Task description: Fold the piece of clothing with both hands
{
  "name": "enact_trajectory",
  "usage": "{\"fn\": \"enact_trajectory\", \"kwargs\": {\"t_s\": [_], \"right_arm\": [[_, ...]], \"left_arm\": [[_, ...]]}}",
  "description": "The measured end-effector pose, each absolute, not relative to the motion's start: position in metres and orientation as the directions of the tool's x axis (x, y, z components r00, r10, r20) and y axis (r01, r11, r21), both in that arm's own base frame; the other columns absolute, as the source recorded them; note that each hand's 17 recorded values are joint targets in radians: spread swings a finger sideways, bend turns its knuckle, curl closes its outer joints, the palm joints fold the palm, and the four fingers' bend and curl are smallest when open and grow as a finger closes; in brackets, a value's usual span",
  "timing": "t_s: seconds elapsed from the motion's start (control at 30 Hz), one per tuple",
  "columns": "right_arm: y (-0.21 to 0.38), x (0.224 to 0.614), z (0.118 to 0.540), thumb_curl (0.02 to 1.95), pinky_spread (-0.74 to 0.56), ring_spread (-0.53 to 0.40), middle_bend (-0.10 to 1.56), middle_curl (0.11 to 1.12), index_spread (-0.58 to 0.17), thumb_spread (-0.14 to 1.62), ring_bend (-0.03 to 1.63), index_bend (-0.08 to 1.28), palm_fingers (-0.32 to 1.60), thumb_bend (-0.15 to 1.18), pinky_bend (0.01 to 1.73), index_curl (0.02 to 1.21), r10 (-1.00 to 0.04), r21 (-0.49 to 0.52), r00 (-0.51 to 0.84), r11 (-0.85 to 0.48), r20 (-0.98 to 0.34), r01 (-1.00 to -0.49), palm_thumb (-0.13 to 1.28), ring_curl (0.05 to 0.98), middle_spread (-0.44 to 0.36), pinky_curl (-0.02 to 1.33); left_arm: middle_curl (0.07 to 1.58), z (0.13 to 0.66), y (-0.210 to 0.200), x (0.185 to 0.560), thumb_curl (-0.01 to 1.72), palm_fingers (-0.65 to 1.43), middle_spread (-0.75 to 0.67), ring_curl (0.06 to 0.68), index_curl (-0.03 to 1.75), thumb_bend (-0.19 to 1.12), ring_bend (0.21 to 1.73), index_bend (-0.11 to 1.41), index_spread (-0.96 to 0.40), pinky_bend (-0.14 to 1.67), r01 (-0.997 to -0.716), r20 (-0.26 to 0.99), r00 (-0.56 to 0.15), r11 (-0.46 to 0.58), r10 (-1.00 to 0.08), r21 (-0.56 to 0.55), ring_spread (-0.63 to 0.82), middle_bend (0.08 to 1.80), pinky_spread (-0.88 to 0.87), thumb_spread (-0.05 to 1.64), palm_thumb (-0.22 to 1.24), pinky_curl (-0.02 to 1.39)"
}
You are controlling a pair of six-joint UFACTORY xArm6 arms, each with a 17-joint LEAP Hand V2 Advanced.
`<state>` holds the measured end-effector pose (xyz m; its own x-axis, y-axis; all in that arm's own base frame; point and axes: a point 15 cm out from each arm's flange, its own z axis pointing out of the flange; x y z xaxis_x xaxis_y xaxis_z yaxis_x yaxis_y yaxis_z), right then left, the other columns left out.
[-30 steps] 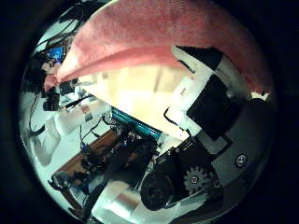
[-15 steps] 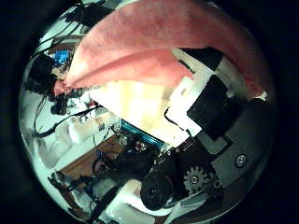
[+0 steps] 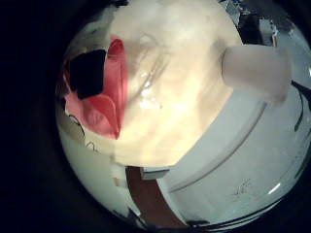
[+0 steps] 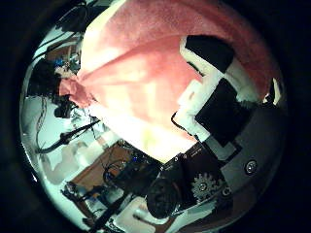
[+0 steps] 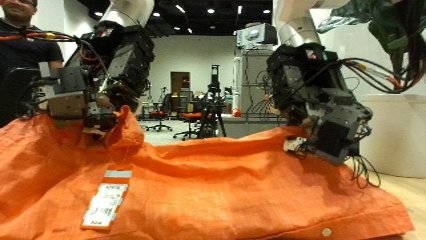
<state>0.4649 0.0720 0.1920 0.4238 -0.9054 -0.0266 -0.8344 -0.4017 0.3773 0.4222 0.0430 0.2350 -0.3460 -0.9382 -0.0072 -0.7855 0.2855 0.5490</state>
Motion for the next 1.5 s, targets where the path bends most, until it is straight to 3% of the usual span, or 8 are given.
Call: {"fn": "enact_trajectory", "kwargs": {"t_s": [0.23, 0.37, 0.43, 0.57, 0.7, 0.9, 1.13, 1.5], "right_arm": [[0.077, 0.507, 0.173, 0.46, -0.32, -0.266, 1.17, 0.84, -0.296, 1.52, 1.33, 0.78, 0.80, -0.02, 1.15, 0.80, -0.919, 0.352, 0.393, -0.382, -0.041, -0.855, 0.79, 0.810, -0.161, 1.01], [0.071, 0.526, 0.181, 0.39, -0.41, -0.273, 0.95, 0.77, -0.290, 1.58, 1.32, 0.48, 0.36, -0.01, 1.05, 0.72, -0.939, 0.280, 0.334, -0.344, -0.085, -0.896, 0.72, 0.762, -0.137, 0.93], [0.062, 0.535, 0.194, 0.37, -0.27, -0.217, 0.81, 0.70, -0.286, 1.58, 1.17, 0.47, -0.02, -0.01, 0.87, 0.68, -0.946, 0.233, 0.307, -0.323, -0.101, -0.917, 0.69, 0.722, -0.089, 0.90], [0.049, 0.533, 0.214, 0.32, 0.10, 0.002, 0.59, 0.57, -0.354, 1.53, 0.72, 0.42, -0.26, -0.03, 0.62, 0.55, -0.952, 0.201, 0.278, -0.298, -0.125, -0.933, 0.60, 0.533, -0.009, 0.74], [0.040, 0.512, 0.239, 0.30, 0.29, 0.134, 0.42, 0.47, -0.393, 1.45, 0.47, 0.33, -0.19, -0.02, 0.39, 0.48, -0.936, 0.230, 0.318, -0.347, -0.152, -0.909, 0.54, 0.405, 0.026, 0.59], [0.026, 0.457, 0.271, 0.30, 0.38, 0.209, 0.23, 0.38, -0.404, 1.36, 0.26, 0.19, -0.14, -0.01, 0.23, 0.40, -0.907, 0.281, 0.373, -0.416, -0.195, -0.865, 0.56, 0.313, 0.021, 0.46], [-0.008, 0.386, 0.245, 0.32, 0.38, 0.223, 0.17, 0.34, -0.404, 1.28, 0.18, 0.17, -0.07, -0.01, 0.18, 0.34, -0.887, 0.289, 0.423, -0.460, -0.184, -0.839, 0.60, 0.269, -0.002, 0.40], [-0.026, 0.343, 0.176, 0.33, 0.36, 0.208, 0.17, 0.30, -0.397, 1.16, 0.19, 0.17, -0.04, -0.02, 0.20, 0.31, -0.862, 0.349, 0.498, -0.496, -0.091, -0.795, 0.61, 0.246, -0.015, 0.36]], "left_arm": [[0.52, 0.218, 0.056, 0.462, 0.95, 0.06, -0.22, 0.467, 0.83, 0.19, 0.97, 0.12, -0.19, 0.92, -0.833, -0.023, -0.243, 0.197, -0.970, 0.517, -0.22, 0.70, -0.51, 1.30, 0.36, 0.60], [0.41, 0.217, 0.073, 0.474, 0.77, -0.19, 0.08, 0.383, 0.73, 0.06, 0.78, 0.16, 0.00, 0.66, -0.869, -0.025, -0.157, 0.126, -0.987, 0.479, 0.13, 0.46, -0.08, 1.25, 0.27, 0.52], [0.37, 0.223, 0.078, 0.478, 0.70, -0.19, 0.19, 0.346, 0.67, 0.03, 0.71, 0.13, 0.06, 0.60, -0.887, -0.009, -0.124, 0.107, -0.992, 0.448, 0.25, 0.38, 0.09, 1.24, 0.26, 0.48], [0.33, 0.239, 0.081, 0.486, 0.59, -0.18, 0.33, 0.292, 0.55, -0.02, 0.61, 0.11, 0.13, 0.50, -0.925, 0.040, -0.077, 0.086, -0.996, 0.370, 0.41, 0.28, 0.34, 1.22, 0.28, 0.41], [0.30, 0.257, 0.077, 0.479, 0.51, -0.14, 0.40, 0.261, 0.46, -0.02, 0.53, 0.11, 0.16, 0.44, -0.937, 0.068, -0.079, 0.098, -0.995, 0.336, 0.49, 0.22, 0.47, 1.21, 0.28, 0.36], [0.28, 0.282, 0.052, 0.444, 0.43, -0.11, 0.43, 0.240, 0.36, -0.02, 0.47, 0.12, 0.17, 0.38, -0.933, 0.087, -0.131, 0.153, -0.988, 0.325, 0.54, 0.18, 0.54, 1.20, 0.30, 0.33], [0.29, 0.276, 0.001, 0.386, 0.38, -0.04, 0.38, 0.232, 0.31, -0.02, 0.43, 0.14, 0.15, 0.36, -0.954, 0.120, -0.200, 0.222, -0.972, 0.202, 0.55, 0.19, 0.55, 1.17, 0.35, 0.32], [0.29, 0.248, -0.045, 0.326, 0.34, -0.03, 0.39, 0.237, 0.28, -0.02, 0.43, 0.14, 0.15, 0.35, -0.916, 0.130, -0.274, 0.299, -0.953, 0.266, 0.56, 0.19, 0.54, 1.13, 0.37, 0.31]]}}
